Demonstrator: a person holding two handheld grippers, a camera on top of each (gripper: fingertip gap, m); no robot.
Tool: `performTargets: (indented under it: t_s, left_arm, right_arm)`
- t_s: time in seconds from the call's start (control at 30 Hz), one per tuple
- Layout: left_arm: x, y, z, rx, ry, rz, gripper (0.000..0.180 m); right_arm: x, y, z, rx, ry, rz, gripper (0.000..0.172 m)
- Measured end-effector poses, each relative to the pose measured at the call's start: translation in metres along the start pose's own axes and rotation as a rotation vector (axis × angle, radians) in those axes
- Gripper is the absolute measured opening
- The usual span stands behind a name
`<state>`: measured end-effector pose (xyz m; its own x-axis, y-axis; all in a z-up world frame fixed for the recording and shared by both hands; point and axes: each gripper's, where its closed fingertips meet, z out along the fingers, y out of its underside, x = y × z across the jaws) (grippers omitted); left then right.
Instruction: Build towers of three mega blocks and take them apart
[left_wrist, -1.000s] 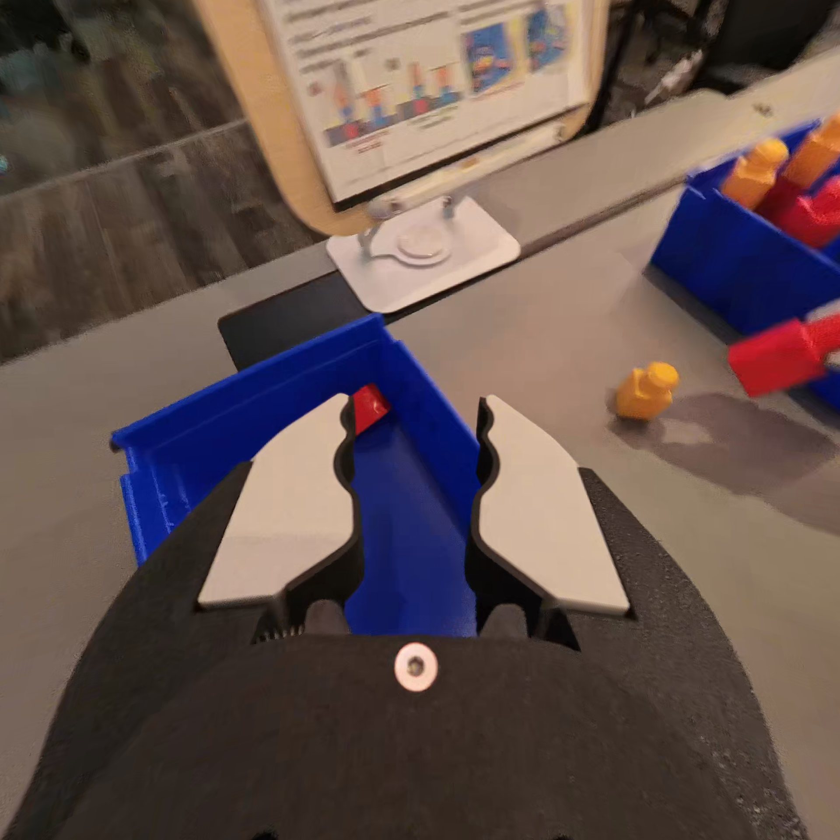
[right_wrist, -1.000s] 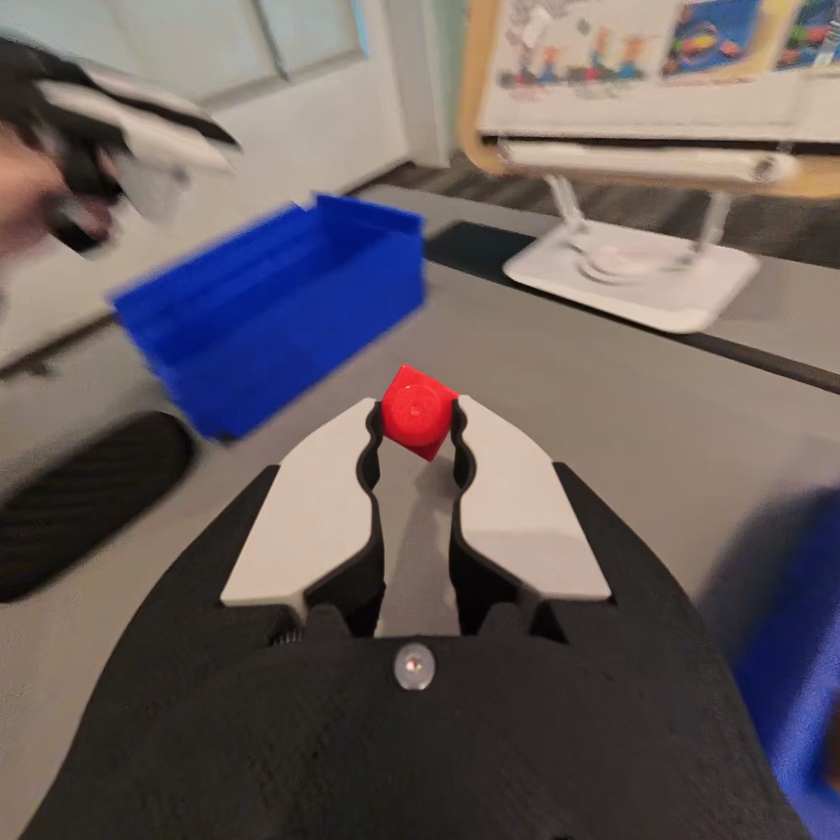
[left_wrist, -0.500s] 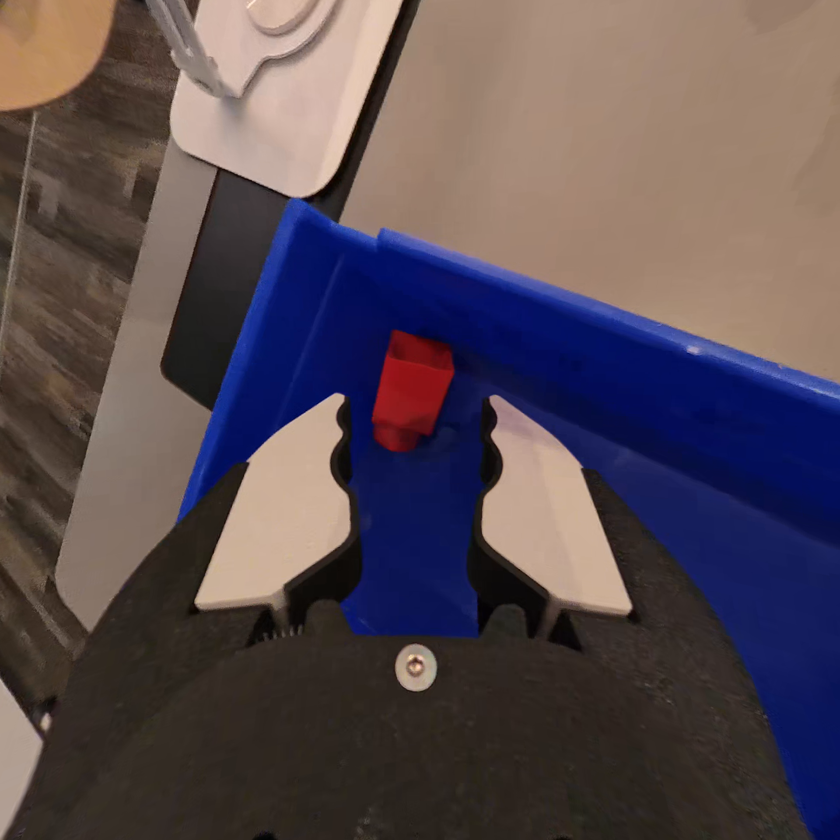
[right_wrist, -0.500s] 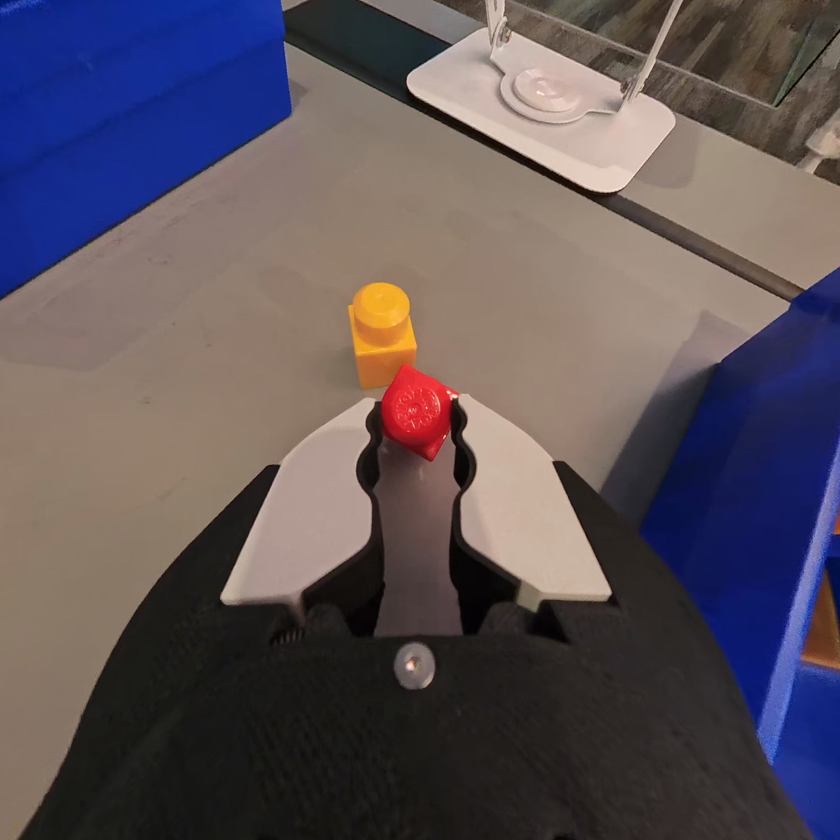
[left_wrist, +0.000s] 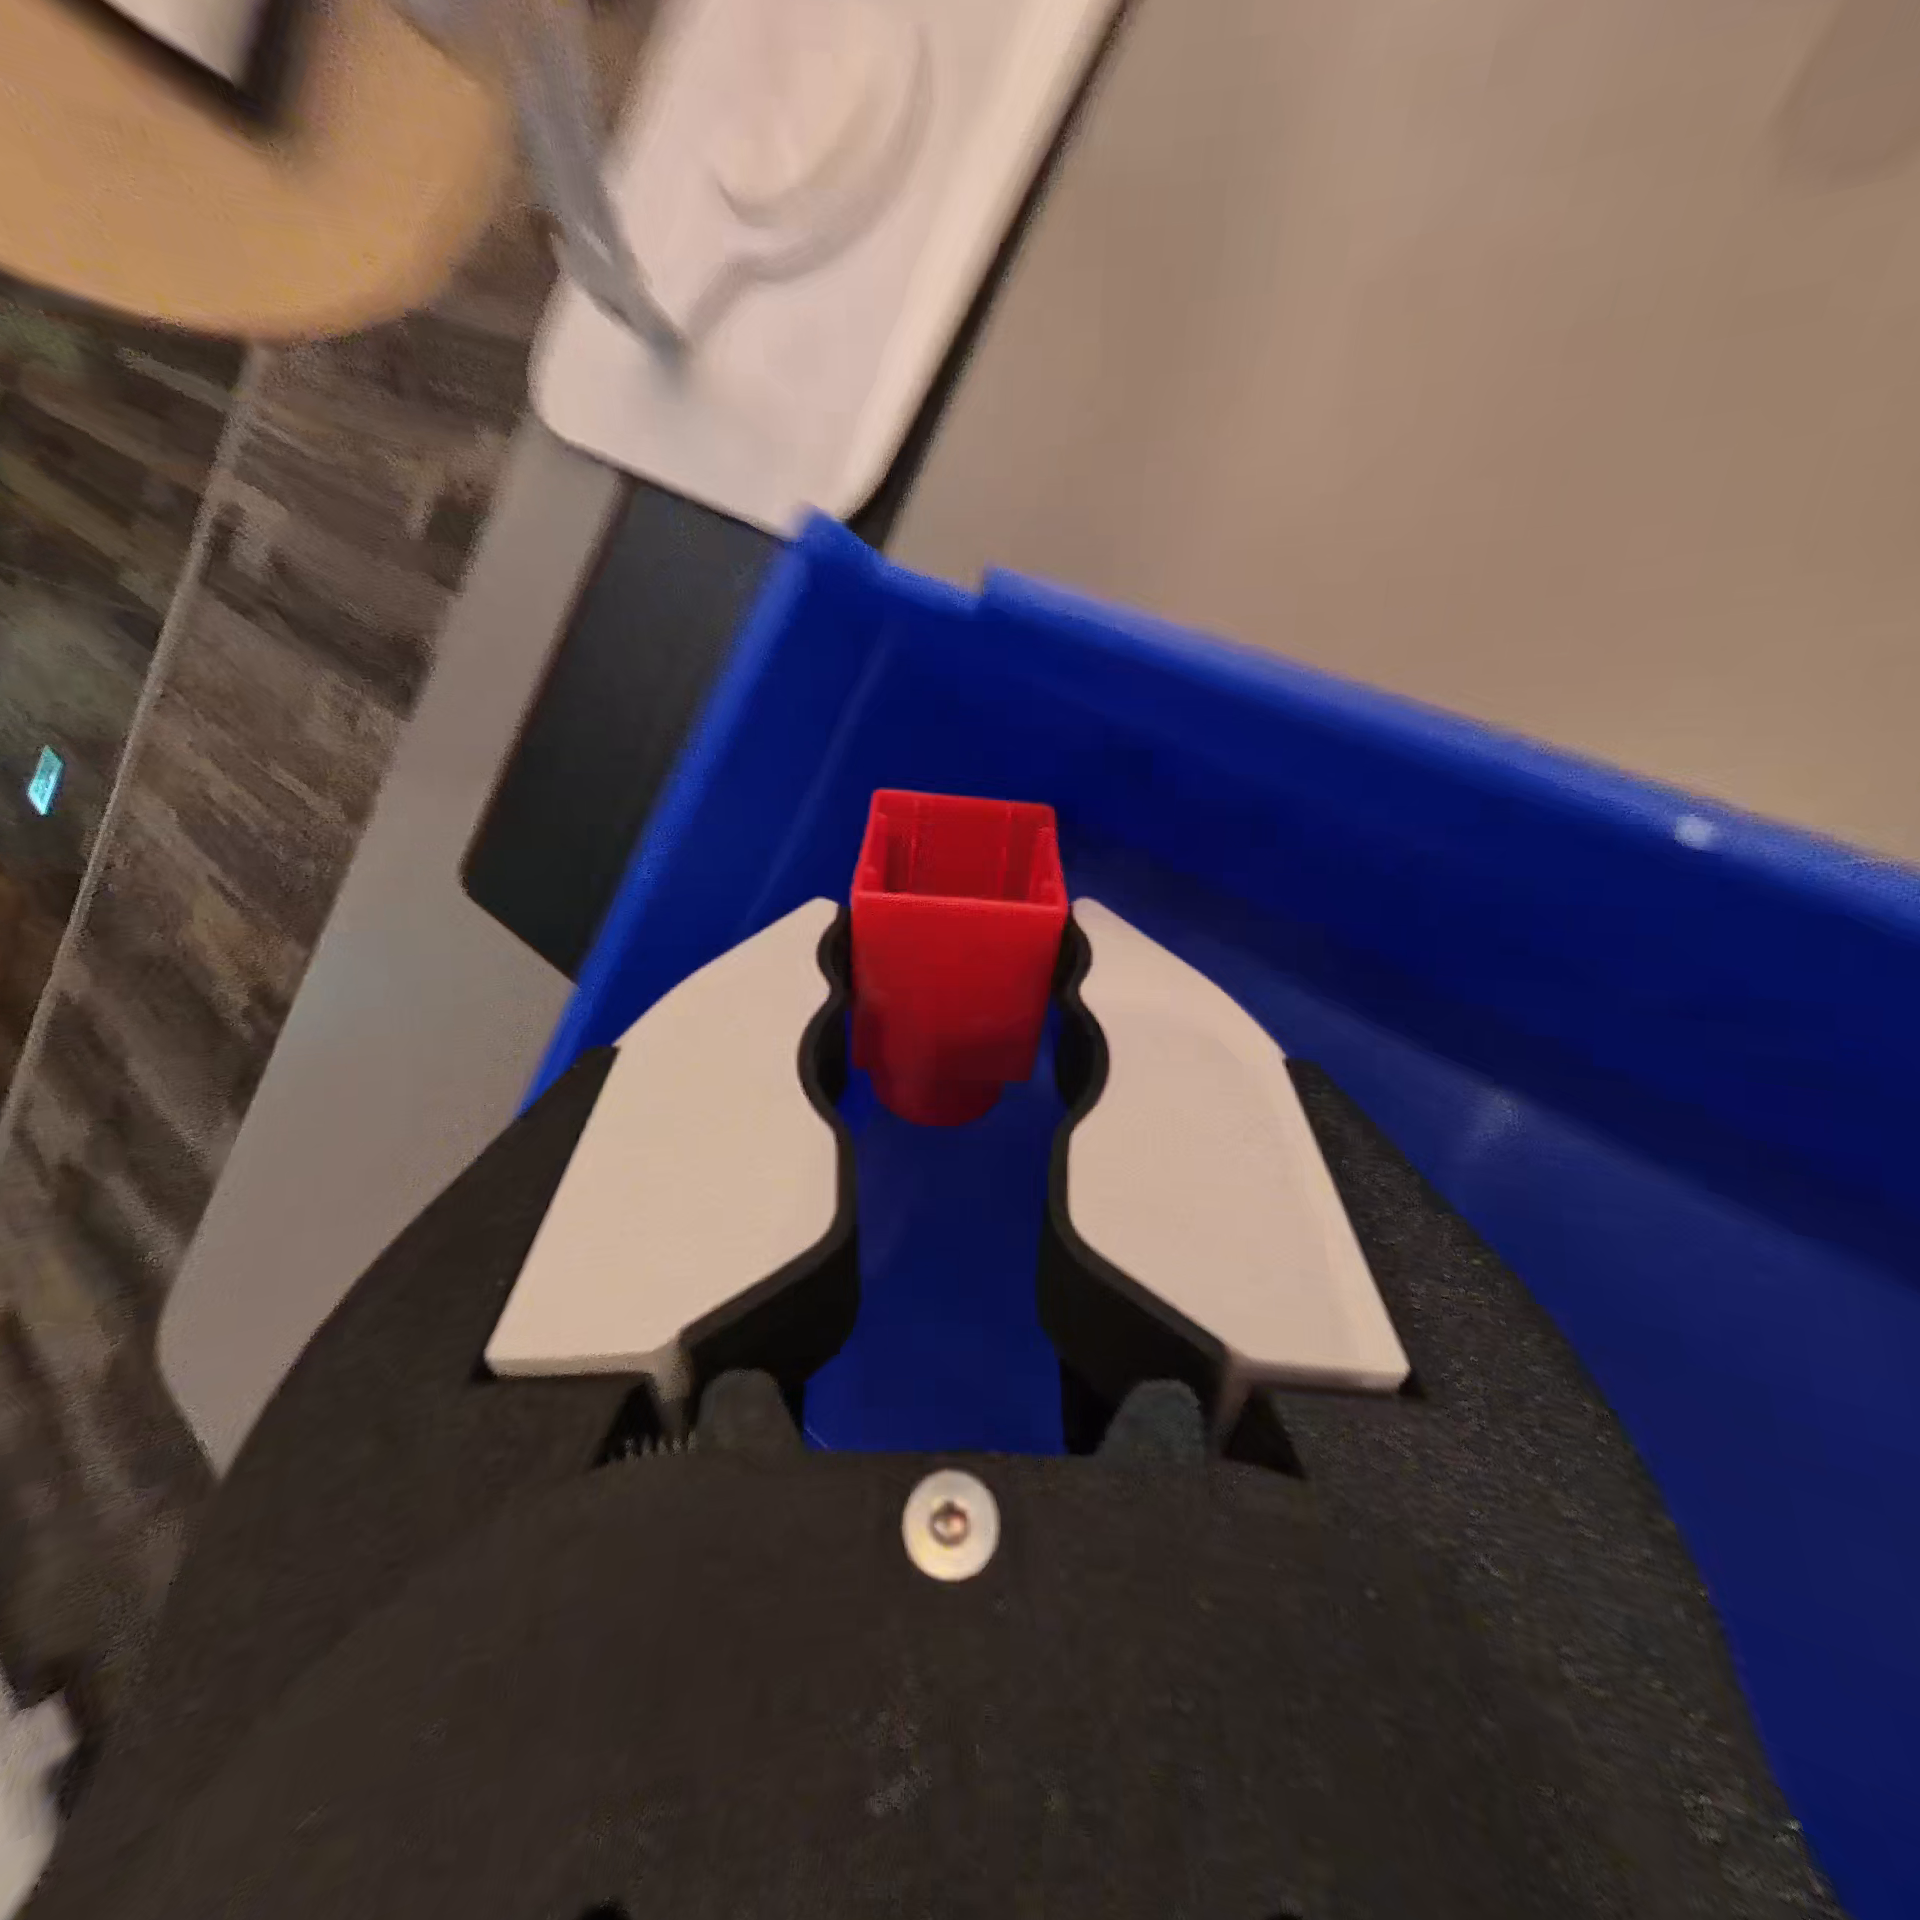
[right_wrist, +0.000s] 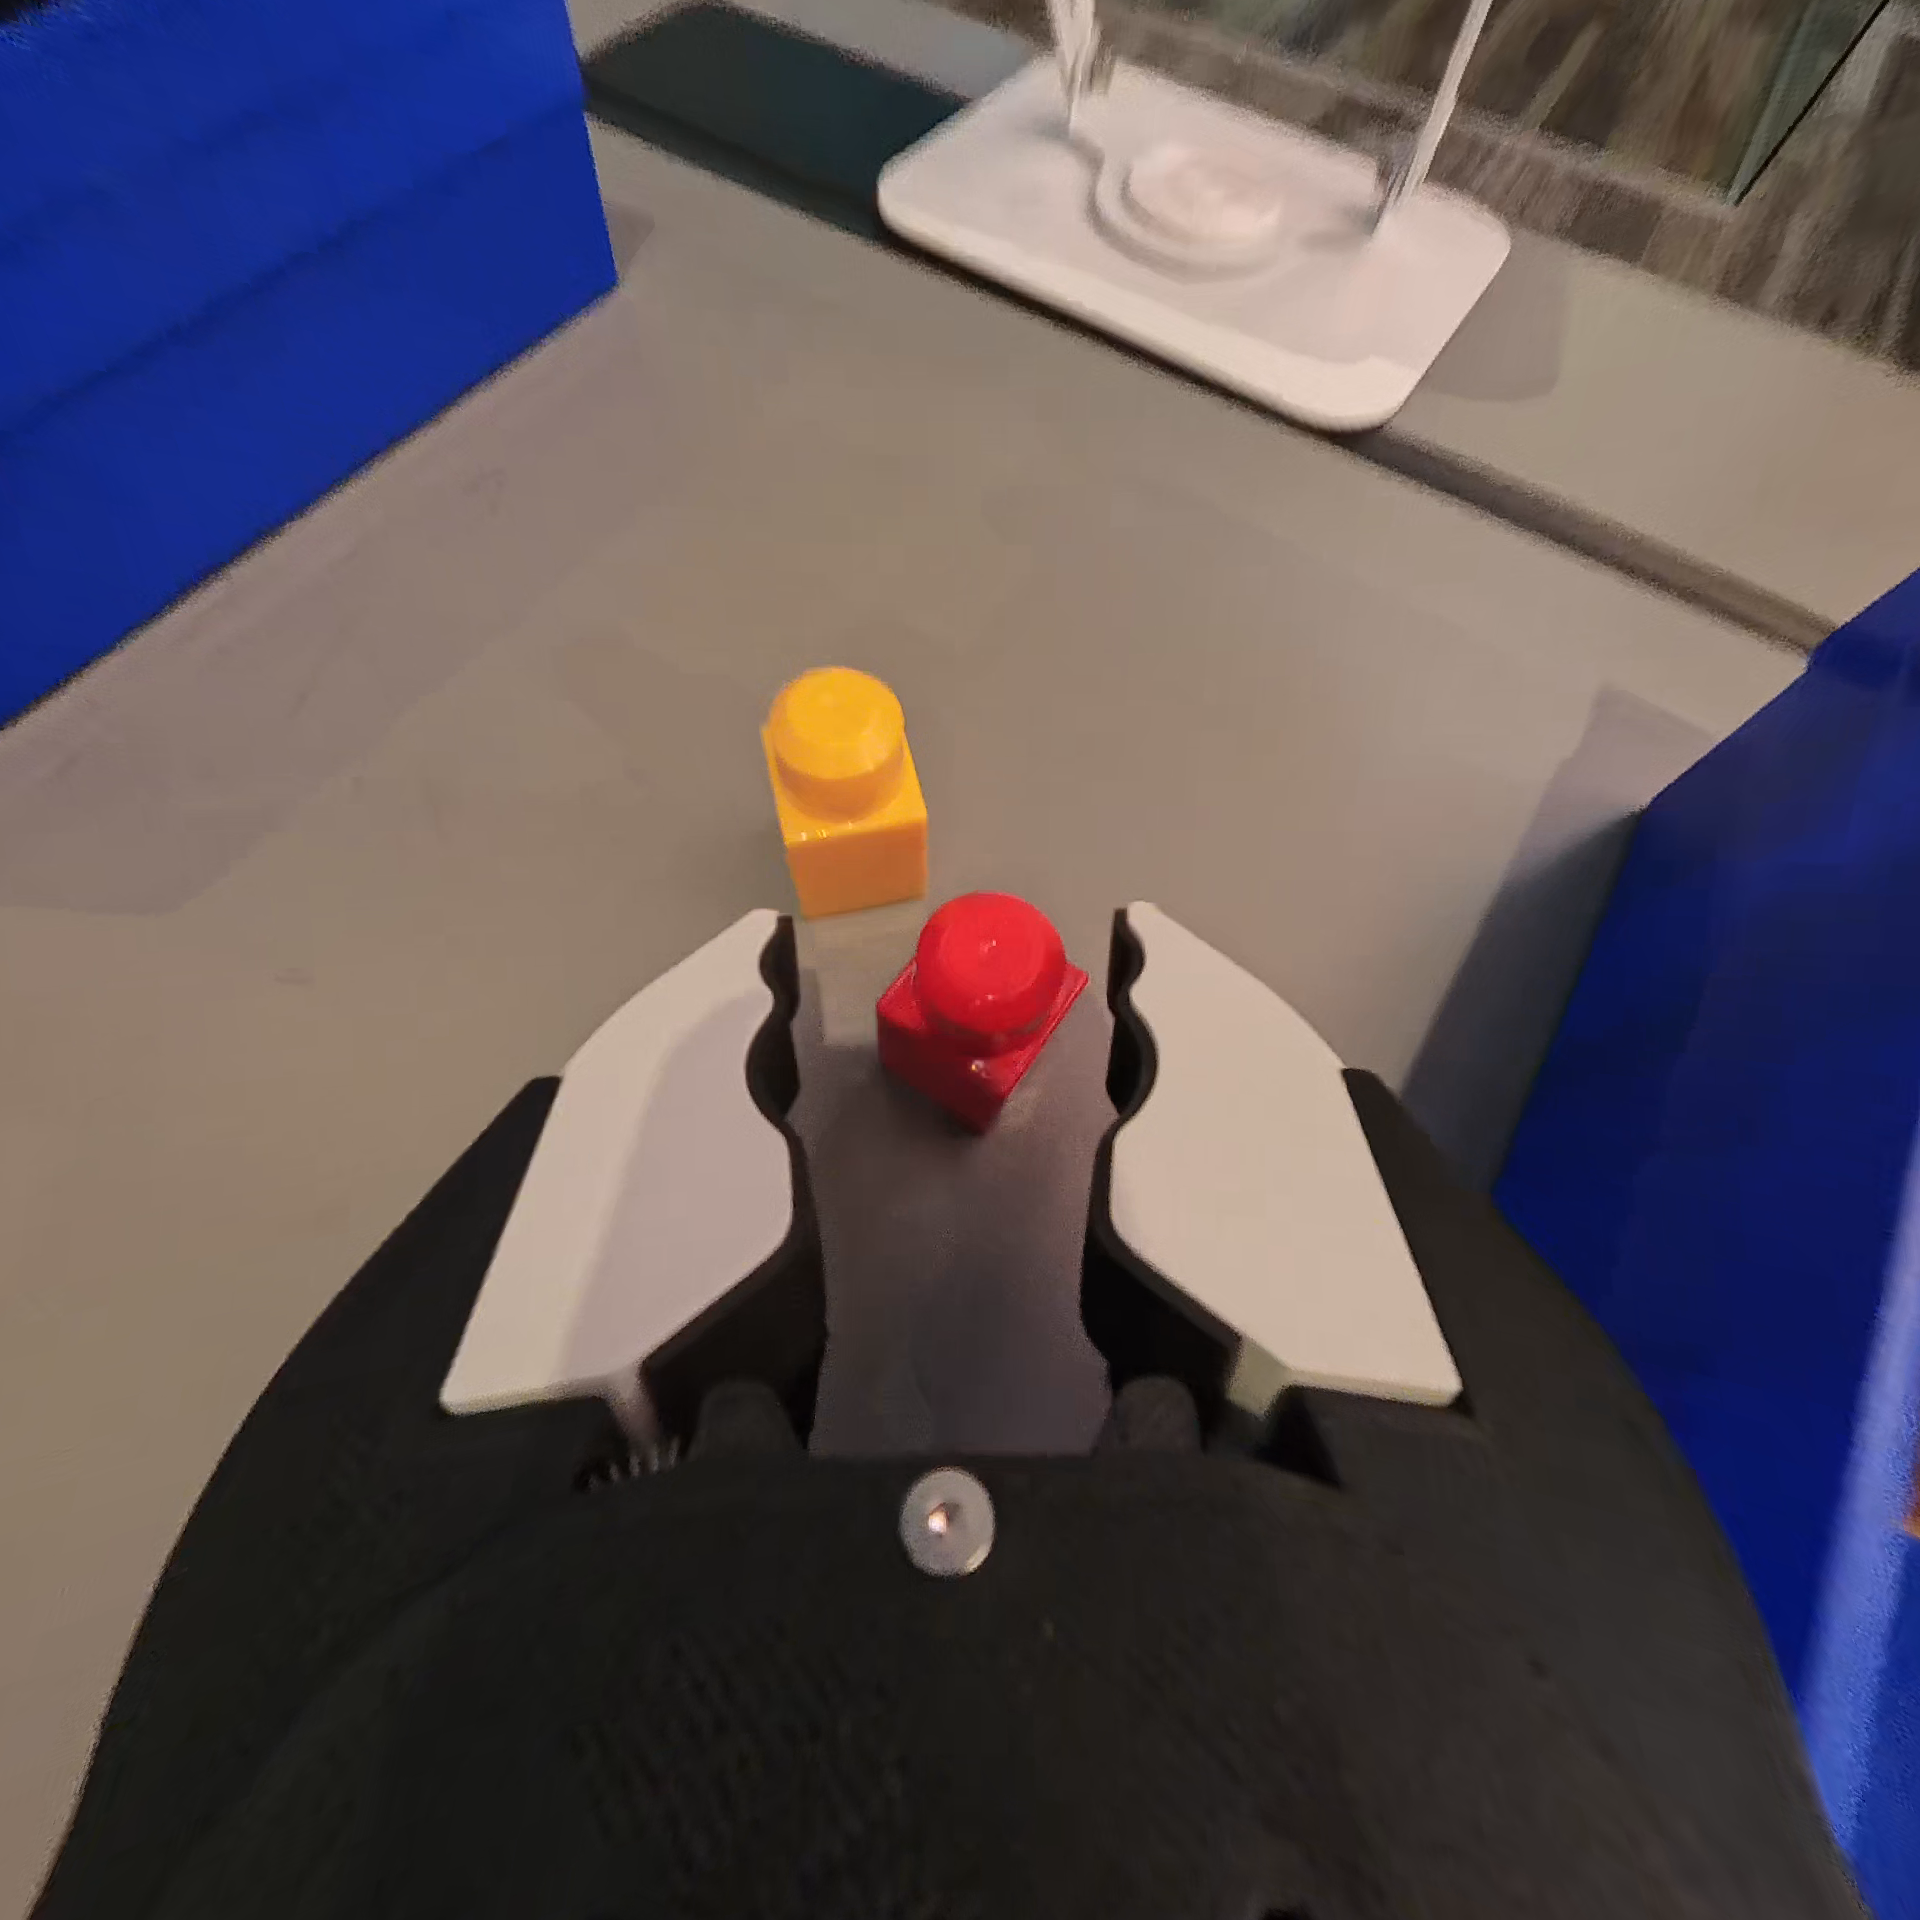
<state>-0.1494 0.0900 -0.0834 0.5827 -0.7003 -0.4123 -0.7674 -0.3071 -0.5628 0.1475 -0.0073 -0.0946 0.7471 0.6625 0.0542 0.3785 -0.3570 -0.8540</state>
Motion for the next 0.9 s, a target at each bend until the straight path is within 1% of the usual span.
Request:
performTargets:
  t_s: [0.03, 0.07, 0.1, 0.13, 0.2, 0.27, 0.33, 0.37, 0.43, 0.47, 0.5, 0.53, 0.6, 0.67, 0.73, 0.8, 0.83, 0.9]
  left_arm:
    - [-0.003, -0.016, -0.022, 0.105, -0.008, -0.072, 0.037]
    - [-0.002, -0.035, -0.049, 0.222, 0.009, -0.151, 0.037]
    - [0.005, -0.058, -0.077, 0.342, 0.059, -0.221, 0.037]
    - [0.016, -0.082, -0.107, 0.458, 0.119, -0.273, 0.036]
    - [0.053, -0.13, -0.162, 0.672, 0.293, -0.319, 0.036]
    - [0.096, -0.17, -0.203, 0.808, 0.437, -0.3, 0.036]
    - [0.133, -0.199, -0.23, 0.911, 0.551, -0.269, 0.036]
    - [0.149, -0.211, -0.24, 0.953, 0.606, -0.263, 0.036]
    - [0.173, -0.226, -0.253, 1.006, 0.698, -0.257, 0.036]
    - [0.179, -0.23, -0.252, 1.006, 0.699, -0.255, 0.036]
    - [0.186, -0.233, -0.252, 1.014, 0.71, -0.245, 0.036]
    - [0.193, -0.235, -0.256, 1.03, 0.758, -0.246, 0.036]
    - [0.198, -0.236, -0.253, 1.03, 0.771, -0.263, 0.036]
    - [0.199, -0.231, -0.245, 0.98, 0.726, -0.214, 0.037]
    - [0.194, -0.219, -0.236, 0.868, 0.606, -0.099, 0.044]
    - [0.191, -0.209, -0.233, 0.735, 0.504, 0.008, 0.058]
    - [0.191, -0.207, -0.231, 0.668, 0.474, 0.056, 0.061]
    - [0.198, -0.203, -0.225, 0.533, 0.458, 0.151, 0.069]
  right_arm:
    - [-0.002, -0.013, -0.01, 0.067, 0.012, -0.023, 0.06]
    - [-0.007, -0.029, -0.023, 0.147, 0.01, -0.05, 0.061]
    - [-0.017, -0.048, -0.037, 0.236, -0.016, -0.075, 0.061]
    - [-0.031, -0.068, -0.051, 0.327, -0.076, -0.097, 0.06]
    - [-0.072, -0.106, -0.073, 0.475, -0.3, -0.104, 0.055]
    - [-0.111, -0.139, -0.093, 0.589, -0.579, -0.061, 0.053]
    - [-0.136, -0.163, -0.111, 0.665, -0.812, 0.001, 0.053]
    - [-0.142, -0.171, -0.116, 0.685, -0.873, 0.031, 0.053]
    - [-0.145, -0.18, -0.126, 0.746, -0.932, 0.076, 0.053]
    - [-0.147, -0.182, -0.137, 0.792, -0.983, 0.086, 0.05]
    - [-0.148, -0.182, -0.148, 0.834, -1.028, 0.093, 0.037]
    - [-0.148, -0.181, -0.154, 0.856, -1.045, 0.096, 0.03]
    - [-0.147, -0.174, -0.153, 0.828, -1.018, 0.061, 0.029]
    - [-0.145, -0.164, -0.147, 0.723, -0.973, -0.011, 0.029]
    - [-0.137, -0.149, -0.141, 0.548, -0.948, -0.103, 0.029]
    - [-0.123, -0.132, -0.132, 0.331, -0.88, -0.217, 0.029]
    - [-0.115, -0.124, -0.128, 0.226, -0.831, -0.286, 0.029]
    - [-0.107, -0.109, -0.126, 0.044, -0.777, -0.426, 0.029]
